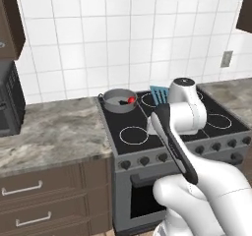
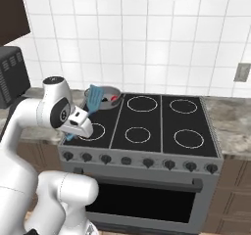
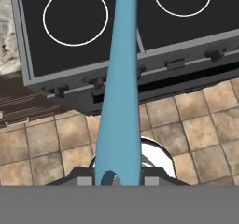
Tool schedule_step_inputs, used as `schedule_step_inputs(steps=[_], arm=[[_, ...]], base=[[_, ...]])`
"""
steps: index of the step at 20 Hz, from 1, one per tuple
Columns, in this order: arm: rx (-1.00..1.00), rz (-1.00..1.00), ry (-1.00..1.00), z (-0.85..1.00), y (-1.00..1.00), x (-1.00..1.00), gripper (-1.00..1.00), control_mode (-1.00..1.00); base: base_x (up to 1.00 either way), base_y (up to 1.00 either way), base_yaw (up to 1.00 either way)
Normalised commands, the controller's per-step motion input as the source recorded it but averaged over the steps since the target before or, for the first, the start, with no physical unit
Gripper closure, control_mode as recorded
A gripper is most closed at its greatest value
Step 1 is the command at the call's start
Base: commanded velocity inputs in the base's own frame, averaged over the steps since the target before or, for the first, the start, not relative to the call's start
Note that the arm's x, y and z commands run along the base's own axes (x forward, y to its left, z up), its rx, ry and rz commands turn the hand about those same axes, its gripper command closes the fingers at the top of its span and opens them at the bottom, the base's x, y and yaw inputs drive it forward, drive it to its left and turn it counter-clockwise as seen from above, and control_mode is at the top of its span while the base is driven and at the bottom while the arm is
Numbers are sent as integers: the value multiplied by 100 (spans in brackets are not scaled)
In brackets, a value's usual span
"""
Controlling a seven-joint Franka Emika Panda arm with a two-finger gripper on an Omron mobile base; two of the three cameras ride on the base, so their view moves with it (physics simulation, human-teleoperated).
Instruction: Put the eggplant and tomato in the pot. Retrieve the spatula and lightly stir the vegetables in the pot.
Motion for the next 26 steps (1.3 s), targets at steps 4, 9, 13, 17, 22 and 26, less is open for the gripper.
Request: schedule_step_inputs(steps=[4,9,13,17,22,26], arm=[[0,0,0,0,0,0,100,100],[0,0,0,0,0,0,100,100],[0,0,0,0,0,0,100,100],[0,0,0,0,0,0,100,100],[0,0,0,0,0,0,100,100],[0,0,0,0,0,0,100,100]], base=[[22,-2,25],[0,-35,9],[12,-38,0],[30,-16,0],[58,0,0],[79,0,0]])
